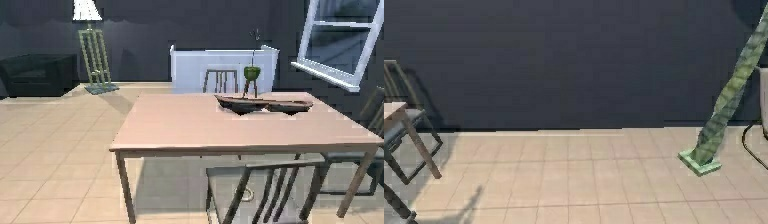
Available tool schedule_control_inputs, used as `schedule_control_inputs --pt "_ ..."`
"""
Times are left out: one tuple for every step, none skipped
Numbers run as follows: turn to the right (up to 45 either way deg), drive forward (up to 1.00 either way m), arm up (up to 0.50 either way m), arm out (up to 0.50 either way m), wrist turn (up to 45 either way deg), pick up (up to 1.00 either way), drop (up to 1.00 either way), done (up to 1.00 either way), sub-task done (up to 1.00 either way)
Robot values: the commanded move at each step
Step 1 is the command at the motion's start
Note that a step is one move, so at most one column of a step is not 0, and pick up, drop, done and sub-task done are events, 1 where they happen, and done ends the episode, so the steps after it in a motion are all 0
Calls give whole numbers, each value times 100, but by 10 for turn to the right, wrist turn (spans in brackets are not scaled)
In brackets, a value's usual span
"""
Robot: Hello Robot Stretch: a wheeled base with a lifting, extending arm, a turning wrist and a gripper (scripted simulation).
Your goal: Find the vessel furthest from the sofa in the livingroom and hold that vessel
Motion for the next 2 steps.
schedule_control_inputs --pt "450 0 0 0 0 0 0 0 0" --pt "330 0 0 0 0 0 0 0 0"
